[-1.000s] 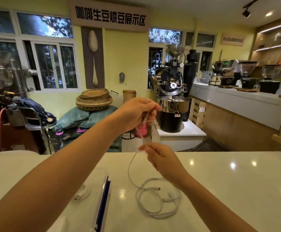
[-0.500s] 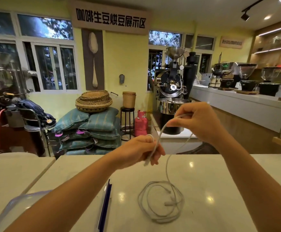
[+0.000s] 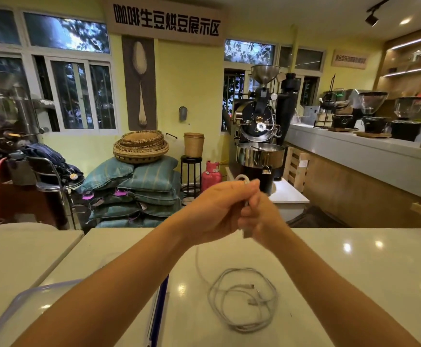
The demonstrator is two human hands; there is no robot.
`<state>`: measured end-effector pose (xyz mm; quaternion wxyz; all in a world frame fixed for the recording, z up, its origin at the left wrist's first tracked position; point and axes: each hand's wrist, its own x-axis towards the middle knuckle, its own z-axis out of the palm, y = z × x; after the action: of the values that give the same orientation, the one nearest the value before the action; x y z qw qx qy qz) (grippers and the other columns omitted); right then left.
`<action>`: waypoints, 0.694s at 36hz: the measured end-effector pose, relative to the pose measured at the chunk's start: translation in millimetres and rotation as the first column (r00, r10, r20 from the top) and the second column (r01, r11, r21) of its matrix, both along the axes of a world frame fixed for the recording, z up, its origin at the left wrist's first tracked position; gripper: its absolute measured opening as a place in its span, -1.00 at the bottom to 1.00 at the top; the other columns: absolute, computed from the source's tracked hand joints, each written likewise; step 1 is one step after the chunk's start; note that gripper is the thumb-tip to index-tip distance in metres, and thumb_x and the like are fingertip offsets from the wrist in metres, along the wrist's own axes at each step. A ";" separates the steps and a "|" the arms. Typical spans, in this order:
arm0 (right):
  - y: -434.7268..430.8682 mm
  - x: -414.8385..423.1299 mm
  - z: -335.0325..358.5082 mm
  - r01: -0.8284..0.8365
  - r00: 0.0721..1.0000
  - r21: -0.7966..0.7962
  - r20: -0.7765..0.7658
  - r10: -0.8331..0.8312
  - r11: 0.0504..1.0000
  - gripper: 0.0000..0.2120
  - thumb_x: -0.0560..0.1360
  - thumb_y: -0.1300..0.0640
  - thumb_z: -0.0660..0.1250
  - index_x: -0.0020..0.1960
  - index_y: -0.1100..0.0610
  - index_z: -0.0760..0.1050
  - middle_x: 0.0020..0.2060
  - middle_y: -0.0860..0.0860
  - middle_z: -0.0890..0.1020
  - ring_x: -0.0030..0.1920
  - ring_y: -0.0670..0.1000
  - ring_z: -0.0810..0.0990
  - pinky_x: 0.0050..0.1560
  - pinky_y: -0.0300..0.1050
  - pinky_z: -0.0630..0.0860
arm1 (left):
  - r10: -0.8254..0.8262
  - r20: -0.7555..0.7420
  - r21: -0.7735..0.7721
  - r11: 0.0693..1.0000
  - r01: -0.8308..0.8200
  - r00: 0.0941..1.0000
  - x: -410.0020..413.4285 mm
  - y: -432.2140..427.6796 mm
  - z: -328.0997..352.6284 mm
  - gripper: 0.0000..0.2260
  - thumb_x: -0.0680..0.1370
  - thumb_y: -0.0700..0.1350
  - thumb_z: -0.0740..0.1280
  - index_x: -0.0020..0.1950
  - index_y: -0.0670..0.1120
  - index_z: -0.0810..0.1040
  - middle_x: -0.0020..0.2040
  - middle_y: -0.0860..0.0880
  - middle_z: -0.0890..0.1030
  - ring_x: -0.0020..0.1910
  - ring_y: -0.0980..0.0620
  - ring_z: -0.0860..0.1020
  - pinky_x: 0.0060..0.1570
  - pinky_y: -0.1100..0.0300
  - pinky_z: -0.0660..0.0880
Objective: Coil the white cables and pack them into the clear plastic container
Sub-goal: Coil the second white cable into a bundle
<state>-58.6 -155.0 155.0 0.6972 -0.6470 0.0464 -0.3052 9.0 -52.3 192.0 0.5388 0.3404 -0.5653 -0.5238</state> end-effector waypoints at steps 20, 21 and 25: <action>12.6 -35.3 26.3 -0.157 0.802 -0.869 -0.390 -0.452 0.469 -0.75 0.55 0.08 0.18 0.05 0.18 0.56 -0.34 -0.10 0.48 -0.37 -0.20 0.39 -0.35 -0.40 0.33 | 0.490 0.726 -0.218 0.830 -0.514 0.483 52.3 -21.2 -28.1 -0.66 0.61 -0.14 0.07 -0.36 -0.09 0.41 -0.33 -0.01 0.43 -0.36 0.10 0.42 -0.25 0.30 0.41; 9.1 -36.8 32.7 -0.142 0.803 -0.903 -0.345 -0.486 0.406 -0.75 0.54 0.07 0.18 0.03 0.17 0.56 -0.30 -0.06 0.52 -0.32 -0.16 0.44 -0.28 -0.38 0.36 | 0.437 0.732 -0.169 0.860 -0.482 0.523 50.1 -19.6 -30.2 -0.66 0.61 -0.15 0.05 -0.34 -0.10 0.41 -0.33 -0.01 0.43 -0.37 0.11 0.43 -0.29 0.35 0.41; -8.3 -39.7 52.7 -0.056 0.825 -0.940 -0.234 -0.515 0.337 -0.81 0.44 0.04 0.32 -0.13 0.17 0.57 -0.38 -0.10 0.49 -0.35 -0.11 0.45 -0.29 -0.36 0.39 | 0.270 0.631 -0.003 0.938 -0.346 0.727 40.4 -12.9 -33.9 -0.63 0.62 -0.15 0.00 -0.32 -0.12 0.43 -0.43 -0.01 0.43 -0.51 0.19 0.39 -0.36 0.40 0.41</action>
<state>-98.4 -163.3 207.7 0.1240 -0.9618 0.1407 -0.1996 49.4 -65.2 158.2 0.3808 0.6134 -0.6152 -0.3165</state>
